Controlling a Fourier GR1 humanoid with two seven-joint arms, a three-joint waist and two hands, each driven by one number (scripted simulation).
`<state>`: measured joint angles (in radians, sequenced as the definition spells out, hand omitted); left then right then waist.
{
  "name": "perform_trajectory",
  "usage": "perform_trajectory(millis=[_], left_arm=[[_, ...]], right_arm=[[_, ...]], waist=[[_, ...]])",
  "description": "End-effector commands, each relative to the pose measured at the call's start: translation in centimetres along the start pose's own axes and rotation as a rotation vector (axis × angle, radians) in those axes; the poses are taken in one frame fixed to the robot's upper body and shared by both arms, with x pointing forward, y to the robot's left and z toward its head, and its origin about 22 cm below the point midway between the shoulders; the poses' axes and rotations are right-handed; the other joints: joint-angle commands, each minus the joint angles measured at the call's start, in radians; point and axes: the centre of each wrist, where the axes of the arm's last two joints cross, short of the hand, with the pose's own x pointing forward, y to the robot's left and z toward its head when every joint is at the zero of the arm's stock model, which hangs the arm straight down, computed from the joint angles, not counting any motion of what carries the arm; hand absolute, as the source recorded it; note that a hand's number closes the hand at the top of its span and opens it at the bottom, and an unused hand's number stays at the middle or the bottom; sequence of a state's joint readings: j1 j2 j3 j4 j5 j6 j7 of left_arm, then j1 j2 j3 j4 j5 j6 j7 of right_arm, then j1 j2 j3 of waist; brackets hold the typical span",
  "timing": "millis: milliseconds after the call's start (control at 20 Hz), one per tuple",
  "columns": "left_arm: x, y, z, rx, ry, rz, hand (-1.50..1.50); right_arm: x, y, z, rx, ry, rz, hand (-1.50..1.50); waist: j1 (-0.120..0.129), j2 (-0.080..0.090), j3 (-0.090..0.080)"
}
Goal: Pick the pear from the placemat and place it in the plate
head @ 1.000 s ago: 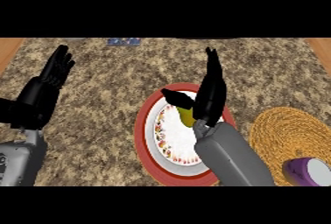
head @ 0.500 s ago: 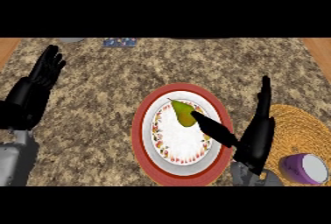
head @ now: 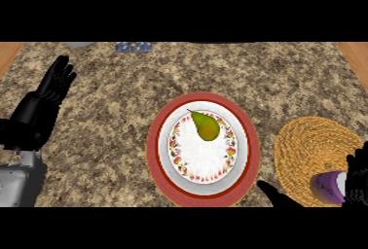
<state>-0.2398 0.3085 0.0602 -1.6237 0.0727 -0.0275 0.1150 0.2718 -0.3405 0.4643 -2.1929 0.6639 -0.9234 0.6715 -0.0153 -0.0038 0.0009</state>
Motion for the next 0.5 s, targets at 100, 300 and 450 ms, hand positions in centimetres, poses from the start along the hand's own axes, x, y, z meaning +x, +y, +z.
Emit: perform_trajectory(millis=[100, 300, 450], left_arm=[[1.0, 1.2, 0.5, -0.008, -0.017, 0.004, 0.0], [0.2, -0.3, -0.2, 0.01, -0.01, -0.005, 0.0], [-1.2, 1.7, 0.3, 0.013, -0.013, -0.003, 0.0]], right_arm=[[-1.1, -4.8, 1.3, -0.014, -0.008, 0.04, -1.5], [-0.6, -6.9, 2.7, 0.0, -0.029, 0.041, -1.5], [-1.7, -8.2, 2.3, -0.02, -0.047, 0.109, -1.5]], waist=[[0.003, -0.001, 0.001], [-0.008, -0.001, 0.001], [-0.007, -0.001, 0.0]])
